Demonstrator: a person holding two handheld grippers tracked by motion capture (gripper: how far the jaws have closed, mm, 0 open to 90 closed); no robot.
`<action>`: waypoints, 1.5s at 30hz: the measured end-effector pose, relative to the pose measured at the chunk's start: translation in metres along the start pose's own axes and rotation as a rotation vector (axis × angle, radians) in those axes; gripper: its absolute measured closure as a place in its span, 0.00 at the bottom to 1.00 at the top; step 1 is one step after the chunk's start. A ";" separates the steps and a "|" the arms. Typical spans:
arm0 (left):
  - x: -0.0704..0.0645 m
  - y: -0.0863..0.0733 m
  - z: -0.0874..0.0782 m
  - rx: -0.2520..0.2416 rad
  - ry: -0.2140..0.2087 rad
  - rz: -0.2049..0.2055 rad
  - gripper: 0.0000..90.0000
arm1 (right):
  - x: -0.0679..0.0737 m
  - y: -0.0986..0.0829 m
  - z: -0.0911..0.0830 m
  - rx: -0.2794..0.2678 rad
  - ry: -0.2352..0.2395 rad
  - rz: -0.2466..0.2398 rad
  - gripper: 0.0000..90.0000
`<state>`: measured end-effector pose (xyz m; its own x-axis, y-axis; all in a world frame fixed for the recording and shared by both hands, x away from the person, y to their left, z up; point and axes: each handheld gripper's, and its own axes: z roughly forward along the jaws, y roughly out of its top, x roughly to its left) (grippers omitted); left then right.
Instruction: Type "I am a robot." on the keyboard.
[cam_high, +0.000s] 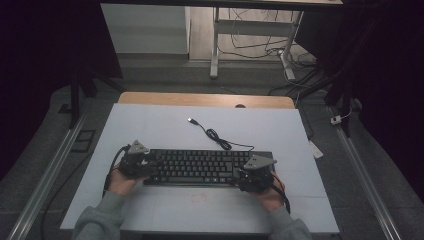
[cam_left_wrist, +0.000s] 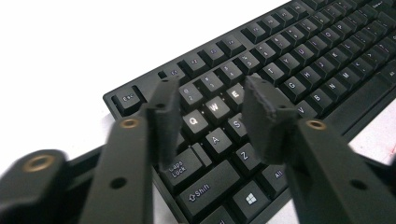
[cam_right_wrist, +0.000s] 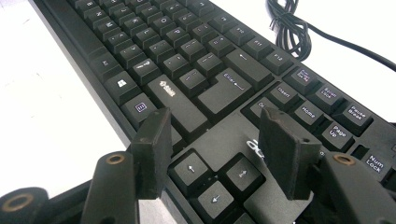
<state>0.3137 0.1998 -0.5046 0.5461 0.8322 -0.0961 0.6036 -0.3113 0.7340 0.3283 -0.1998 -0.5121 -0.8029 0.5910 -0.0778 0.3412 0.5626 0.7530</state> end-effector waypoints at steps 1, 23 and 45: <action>0.000 0.000 0.000 0.000 0.002 -0.001 0.57 | 0.000 0.000 0.000 0.000 0.000 0.000 0.50; -0.004 0.000 0.003 0.013 0.003 0.009 0.47 | 0.001 0.001 0.000 -0.011 0.002 0.001 0.50; -0.005 0.001 0.003 0.017 0.001 0.014 0.47 | 0.007 0.008 0.001 -0.041 0.026 0.000 0.50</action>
<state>0.3135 0.1942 -0.5060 0.5541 0.8281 -0.0851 0.6058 -0.3310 0.7235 0.3262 -0.1906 -0.5074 -0.8152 0.5760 -0.0611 0.3217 0.5381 0.7791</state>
